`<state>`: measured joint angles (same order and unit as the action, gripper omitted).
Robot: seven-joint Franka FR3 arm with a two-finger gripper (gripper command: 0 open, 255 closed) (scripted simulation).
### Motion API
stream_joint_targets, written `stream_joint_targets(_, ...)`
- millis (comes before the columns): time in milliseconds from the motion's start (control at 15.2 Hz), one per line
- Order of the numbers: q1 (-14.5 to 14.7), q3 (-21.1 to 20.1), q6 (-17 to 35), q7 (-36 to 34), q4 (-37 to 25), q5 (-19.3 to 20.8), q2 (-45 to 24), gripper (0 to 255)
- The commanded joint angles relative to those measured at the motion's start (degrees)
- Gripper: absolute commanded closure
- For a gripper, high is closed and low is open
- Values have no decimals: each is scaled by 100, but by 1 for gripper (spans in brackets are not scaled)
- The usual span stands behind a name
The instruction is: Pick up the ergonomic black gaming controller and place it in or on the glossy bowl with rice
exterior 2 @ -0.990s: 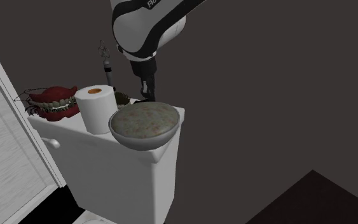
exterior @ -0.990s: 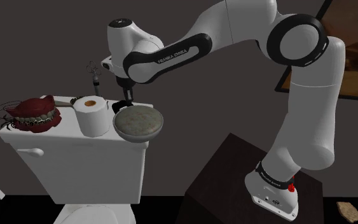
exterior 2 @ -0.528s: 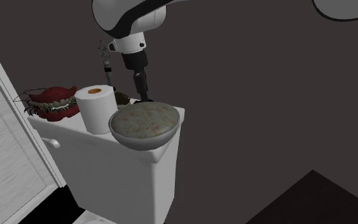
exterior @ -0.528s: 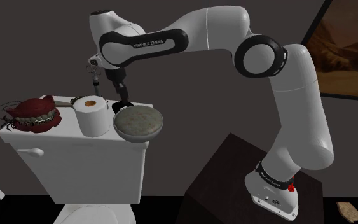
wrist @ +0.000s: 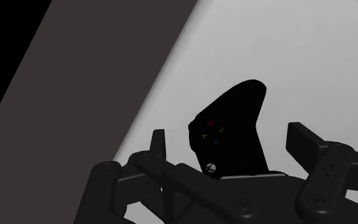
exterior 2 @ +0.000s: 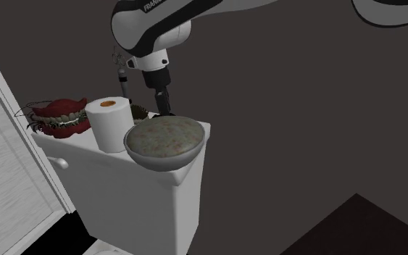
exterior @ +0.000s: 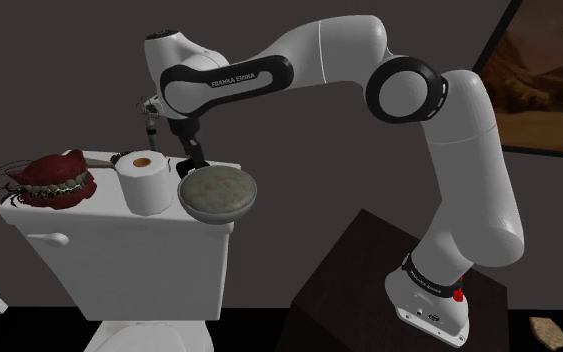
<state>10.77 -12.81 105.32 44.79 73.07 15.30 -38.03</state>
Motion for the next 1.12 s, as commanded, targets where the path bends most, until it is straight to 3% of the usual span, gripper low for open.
stream_joint_targets(0,0,0,6,-1,2,1,-3,0)
stream_joint_targets(198,0,0,5,0,2,1,-3,0)
stream_joint_targets(264,0,0,5,0,2,1,-3,255)
stream_joint_targets(1056,8,-9,-188,33,-144,-18,49,255)
